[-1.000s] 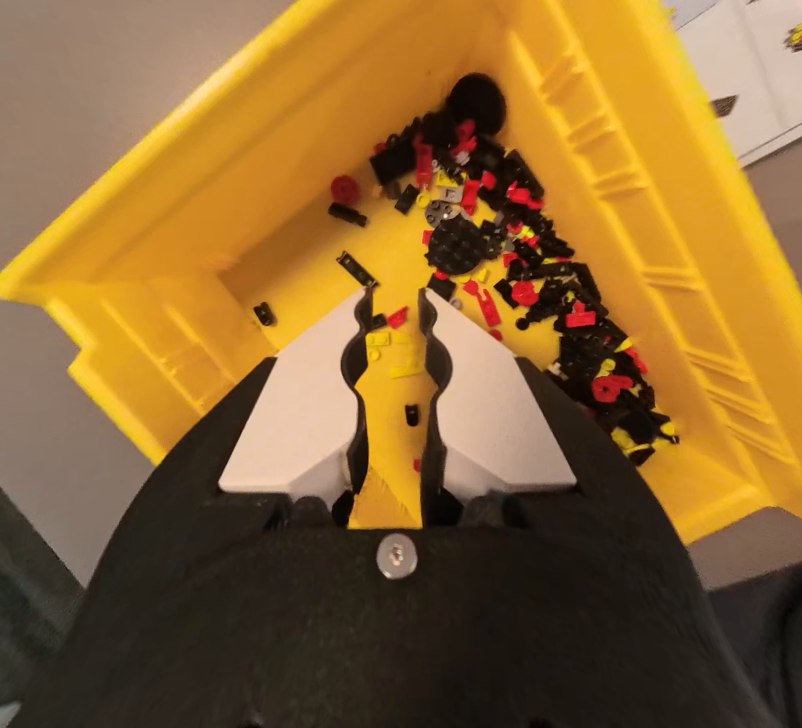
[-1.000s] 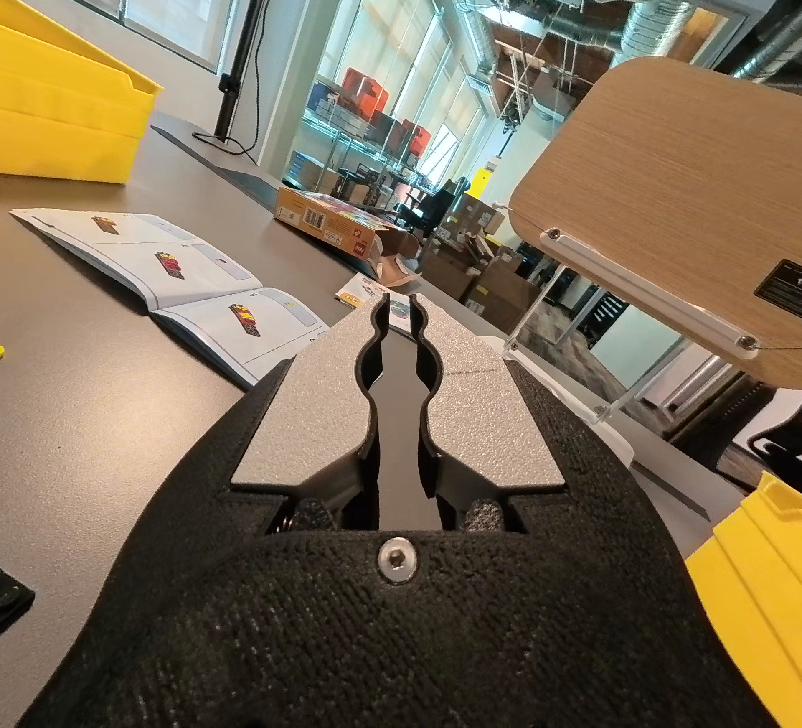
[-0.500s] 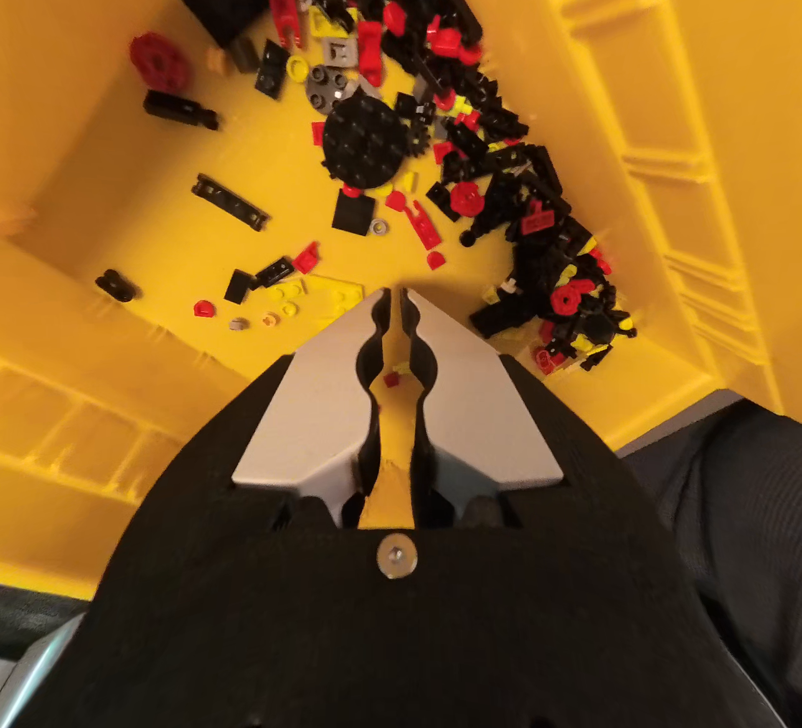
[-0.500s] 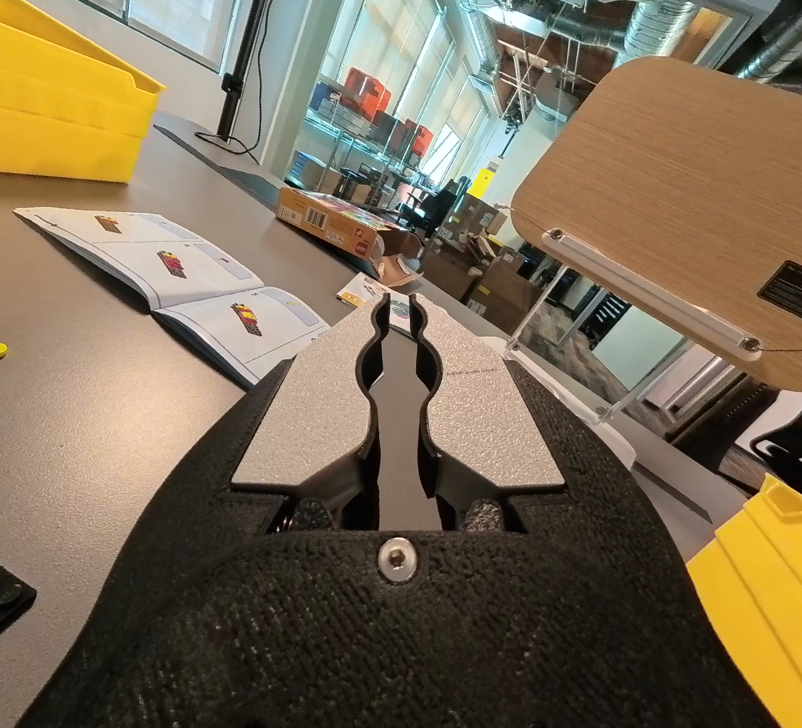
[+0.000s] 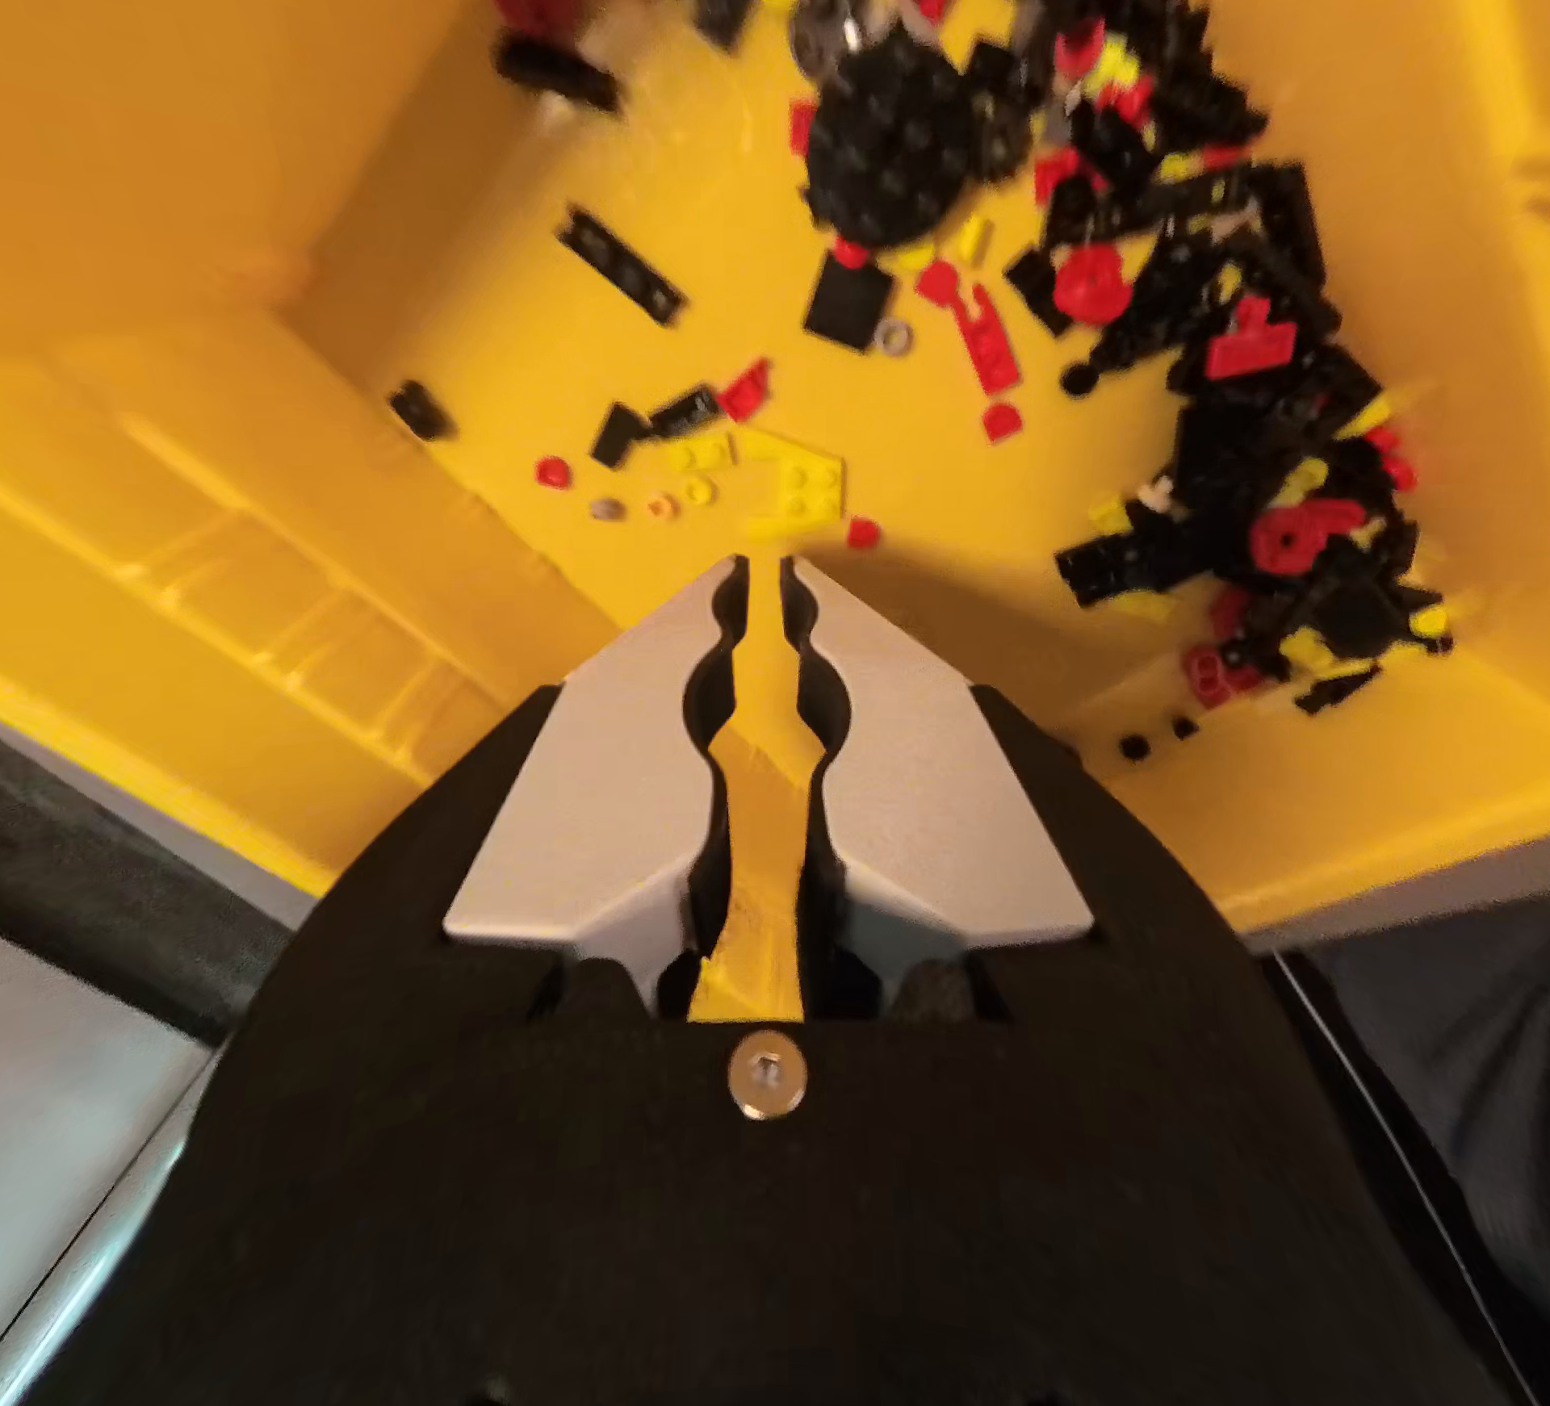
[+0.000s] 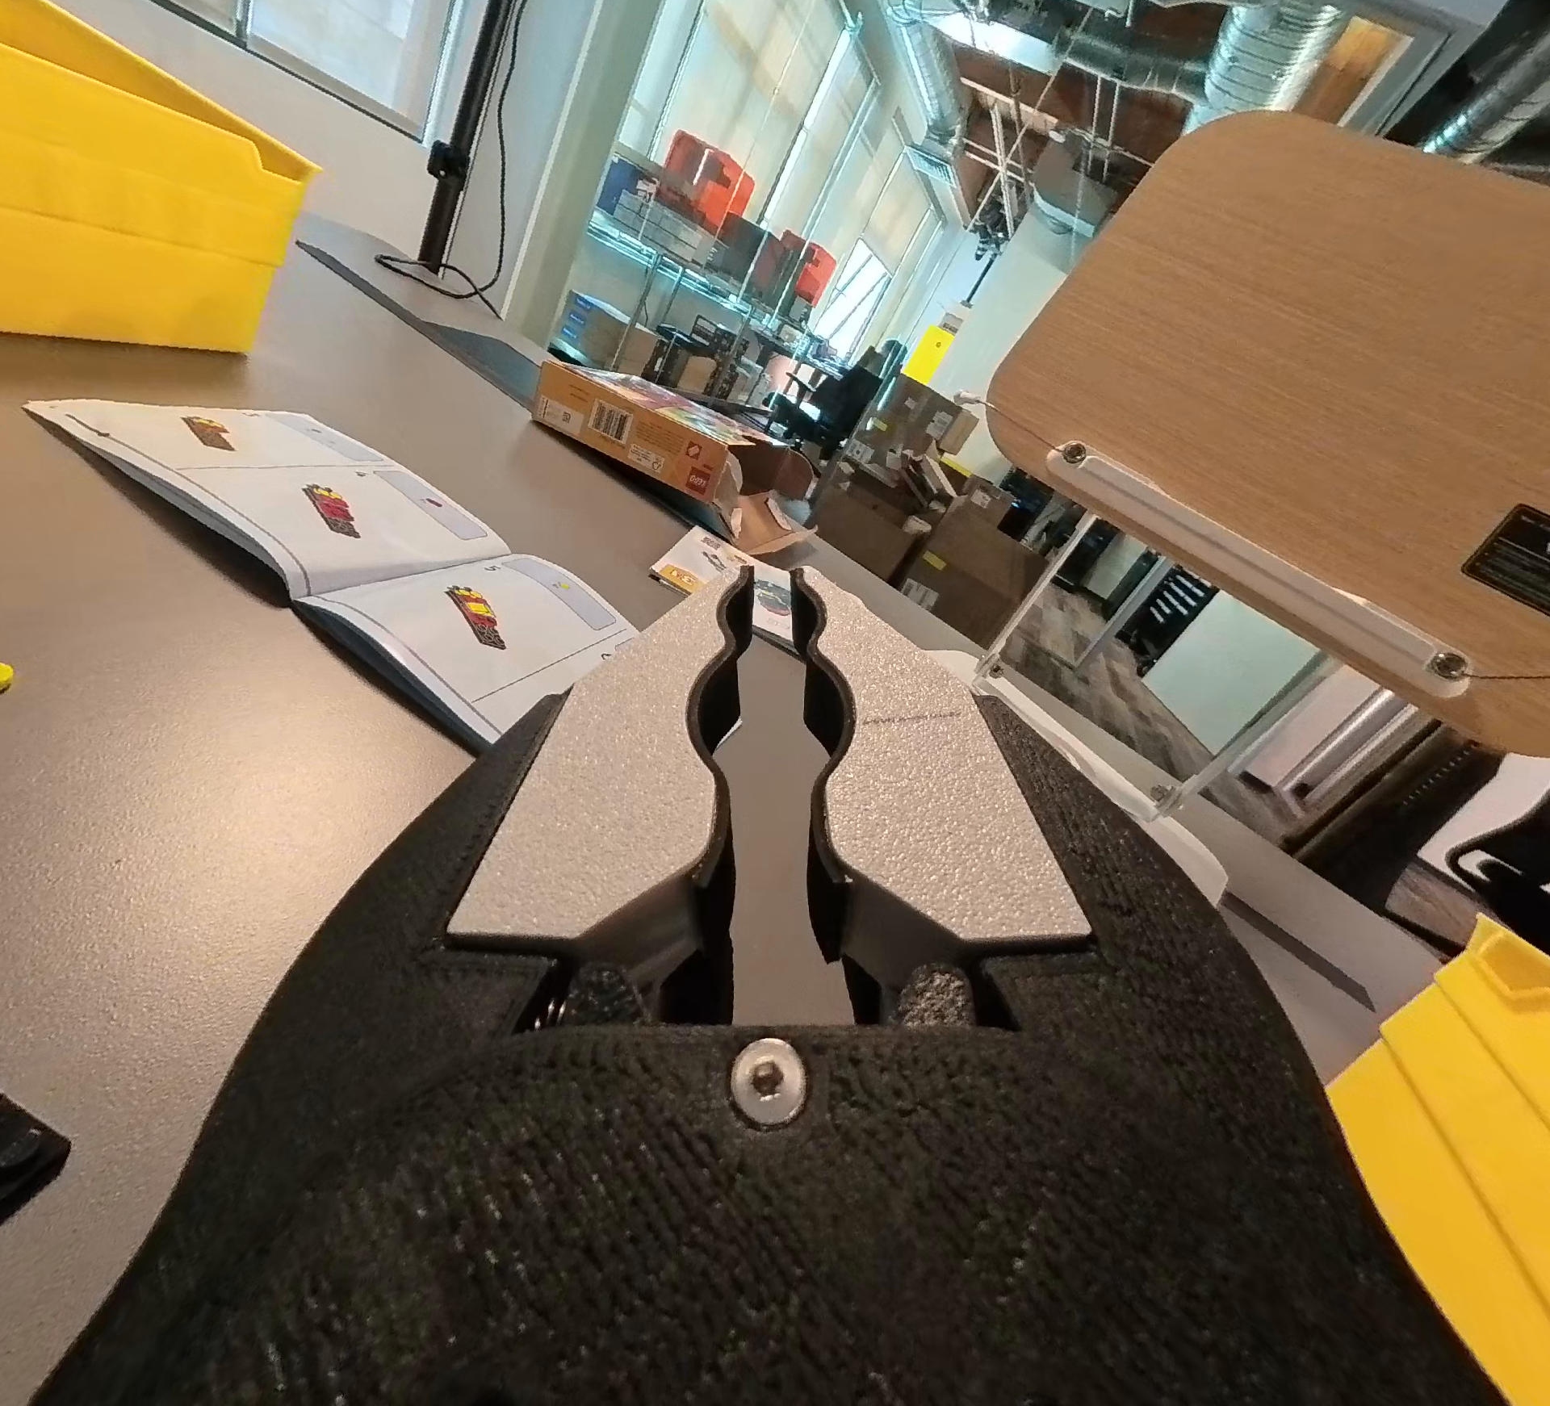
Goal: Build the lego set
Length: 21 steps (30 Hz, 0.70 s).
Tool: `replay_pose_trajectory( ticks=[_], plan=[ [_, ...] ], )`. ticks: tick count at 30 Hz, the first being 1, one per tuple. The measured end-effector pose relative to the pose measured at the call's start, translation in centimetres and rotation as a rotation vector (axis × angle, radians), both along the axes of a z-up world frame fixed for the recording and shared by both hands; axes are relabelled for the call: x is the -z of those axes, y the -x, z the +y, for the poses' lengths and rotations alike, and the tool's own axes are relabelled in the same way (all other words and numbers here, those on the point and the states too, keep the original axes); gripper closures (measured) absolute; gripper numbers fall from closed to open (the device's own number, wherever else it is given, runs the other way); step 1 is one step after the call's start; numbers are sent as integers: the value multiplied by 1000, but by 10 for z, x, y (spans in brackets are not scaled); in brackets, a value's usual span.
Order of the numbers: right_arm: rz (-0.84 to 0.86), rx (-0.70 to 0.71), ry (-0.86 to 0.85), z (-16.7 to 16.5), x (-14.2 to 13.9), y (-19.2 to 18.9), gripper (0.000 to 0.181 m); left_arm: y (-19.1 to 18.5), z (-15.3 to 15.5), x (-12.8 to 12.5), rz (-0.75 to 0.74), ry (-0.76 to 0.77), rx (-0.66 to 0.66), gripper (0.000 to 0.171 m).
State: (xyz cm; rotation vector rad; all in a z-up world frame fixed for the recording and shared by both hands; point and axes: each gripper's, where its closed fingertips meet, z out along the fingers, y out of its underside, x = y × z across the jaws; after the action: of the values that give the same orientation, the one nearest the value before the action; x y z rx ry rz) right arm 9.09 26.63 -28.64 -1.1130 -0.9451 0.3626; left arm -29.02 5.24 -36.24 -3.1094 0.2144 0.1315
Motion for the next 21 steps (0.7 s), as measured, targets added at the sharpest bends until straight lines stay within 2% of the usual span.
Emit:
replay_pose_trajectory(
  ticks=[6,10,14,18,21],
  plan=[
    [-2,0,-1,0,0,0,175,15,60,-16,77,-315,16,165],
    [2,0,1,0,0,0,175,-6,96,-19,-42,-487,37,171],
    [-1,1,0,0,0,0,175,-30,102,-6,-166,-443,63,161],
    [-1,1,1,0,0,0,175,-31,95,14,-131,-335,54,146],
    [-1,2,1,0,0,0,175,-34,85,23,-154,-260,36,142]
  ],
)
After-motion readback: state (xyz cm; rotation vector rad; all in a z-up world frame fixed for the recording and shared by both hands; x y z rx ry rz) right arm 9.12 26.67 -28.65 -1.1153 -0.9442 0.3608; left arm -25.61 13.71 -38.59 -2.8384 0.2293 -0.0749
